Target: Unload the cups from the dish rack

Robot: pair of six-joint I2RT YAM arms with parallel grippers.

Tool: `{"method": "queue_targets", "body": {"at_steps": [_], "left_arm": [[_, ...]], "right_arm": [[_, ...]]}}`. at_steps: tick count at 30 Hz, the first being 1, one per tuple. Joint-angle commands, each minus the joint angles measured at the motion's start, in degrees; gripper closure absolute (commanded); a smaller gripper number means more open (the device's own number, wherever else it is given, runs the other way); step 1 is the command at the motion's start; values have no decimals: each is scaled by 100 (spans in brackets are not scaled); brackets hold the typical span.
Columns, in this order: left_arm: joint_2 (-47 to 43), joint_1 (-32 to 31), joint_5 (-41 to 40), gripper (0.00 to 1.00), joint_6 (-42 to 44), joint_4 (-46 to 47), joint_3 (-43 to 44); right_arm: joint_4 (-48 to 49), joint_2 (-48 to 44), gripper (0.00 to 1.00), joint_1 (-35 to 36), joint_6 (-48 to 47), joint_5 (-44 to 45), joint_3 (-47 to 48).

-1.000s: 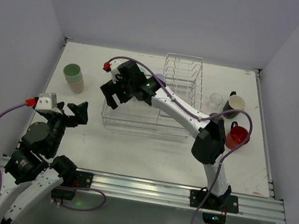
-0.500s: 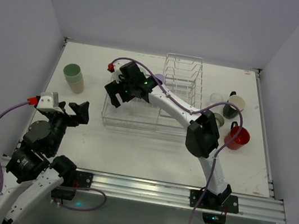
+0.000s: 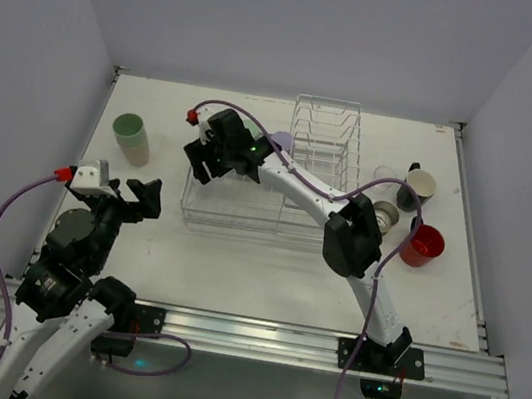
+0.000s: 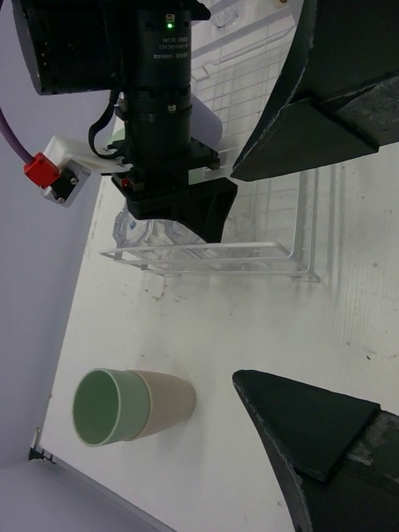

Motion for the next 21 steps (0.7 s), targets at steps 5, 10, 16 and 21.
{"method": "queue_targets", "body": {"at_steps": [5,10,16,21], "left_arm": [[110,210,405,0,54,360,21],[391,210,976,0,72,474,21],[146,219,1617,0,-472,974,-146],[-82,210,2531,2,-1316,1747,-541]], "right_arm": [[947,-868,58,32,121,333,-615],[1167,-1694,71,58,393,560,-1010],[1676,-2704,78,76,1033,658,-1722],[2413,-3619,82,76,1781,457,-2704]]}}
